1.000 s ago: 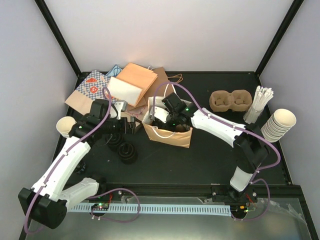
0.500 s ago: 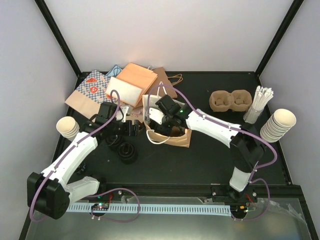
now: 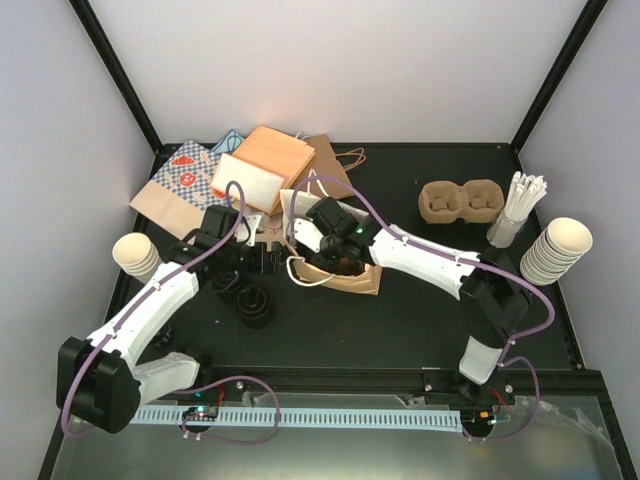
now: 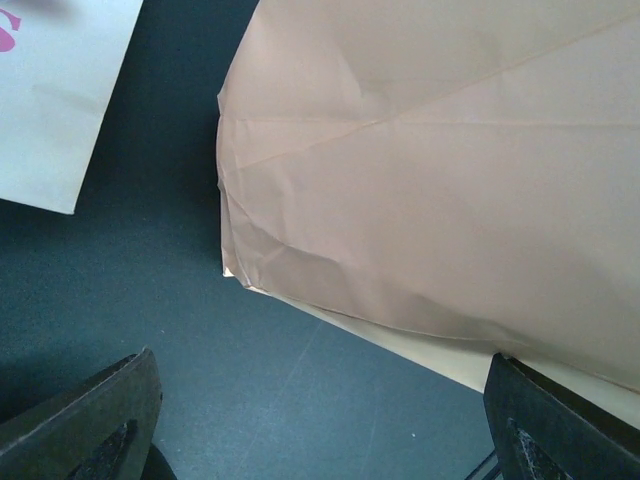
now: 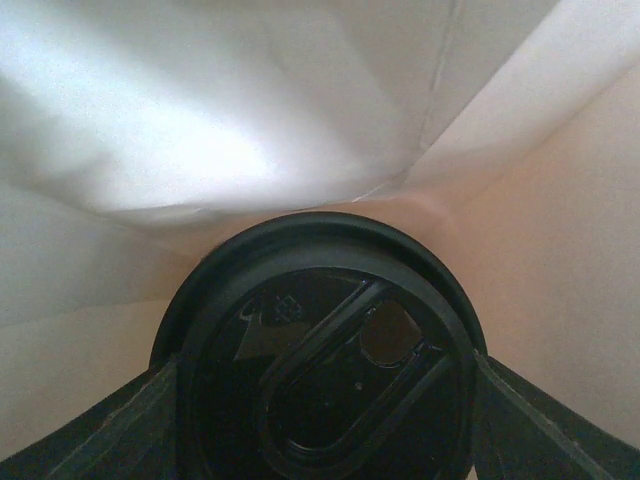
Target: Pack the takeout coffee
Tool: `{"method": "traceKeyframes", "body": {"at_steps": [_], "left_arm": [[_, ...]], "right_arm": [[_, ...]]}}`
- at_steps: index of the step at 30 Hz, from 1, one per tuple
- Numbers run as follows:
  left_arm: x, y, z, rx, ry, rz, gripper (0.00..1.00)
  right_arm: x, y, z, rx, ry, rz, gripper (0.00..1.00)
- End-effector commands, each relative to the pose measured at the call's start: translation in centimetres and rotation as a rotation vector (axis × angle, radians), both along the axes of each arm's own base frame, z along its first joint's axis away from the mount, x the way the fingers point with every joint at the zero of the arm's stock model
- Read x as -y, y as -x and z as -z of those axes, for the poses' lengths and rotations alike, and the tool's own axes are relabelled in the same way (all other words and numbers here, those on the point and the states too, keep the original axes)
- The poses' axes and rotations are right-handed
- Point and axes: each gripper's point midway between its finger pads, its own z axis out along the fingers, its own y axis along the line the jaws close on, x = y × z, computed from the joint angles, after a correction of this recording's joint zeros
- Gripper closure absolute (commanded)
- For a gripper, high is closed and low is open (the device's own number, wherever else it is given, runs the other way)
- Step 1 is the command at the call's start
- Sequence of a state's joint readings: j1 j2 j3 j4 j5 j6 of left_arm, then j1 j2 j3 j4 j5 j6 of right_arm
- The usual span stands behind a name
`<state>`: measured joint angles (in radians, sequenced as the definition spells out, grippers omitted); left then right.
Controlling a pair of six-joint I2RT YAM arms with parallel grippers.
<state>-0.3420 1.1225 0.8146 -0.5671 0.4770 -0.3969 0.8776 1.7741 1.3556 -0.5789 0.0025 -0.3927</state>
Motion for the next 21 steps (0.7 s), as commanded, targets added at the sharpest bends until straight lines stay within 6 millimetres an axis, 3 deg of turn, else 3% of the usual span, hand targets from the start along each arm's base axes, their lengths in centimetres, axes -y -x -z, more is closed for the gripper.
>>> {"method": "traceKeyframes", "body": {"at_steps": [1, 18, 20, 21], "left_arm": [[1.2, -0.2, -1.1, 0.038, 0.048, 0.035, 0.09], [0.7, 0.6, -2.6, 0.075, 0.033, 0.039, 0.1], [0.6, 0.7, -2.6, 0.076, 0.027, 0.036, 0.09], [0.6, 0.7, -2.6, 0.076, 0.026, 0.036, 0.1]], "right_arm": [[7.0, 3.0, 9.2, -0.128, 0.346, 0.039, 0.4], [3.5, 1.2, -0.1, 0.027, 0.066, 0.055, 0.39], [3.5, 1.1, -0.6, 0.032, 0.053, 0.062, 0.3], [3.4, 1.0, -0.9, 0.04, 0.045, 0.067, 0.19]]}}
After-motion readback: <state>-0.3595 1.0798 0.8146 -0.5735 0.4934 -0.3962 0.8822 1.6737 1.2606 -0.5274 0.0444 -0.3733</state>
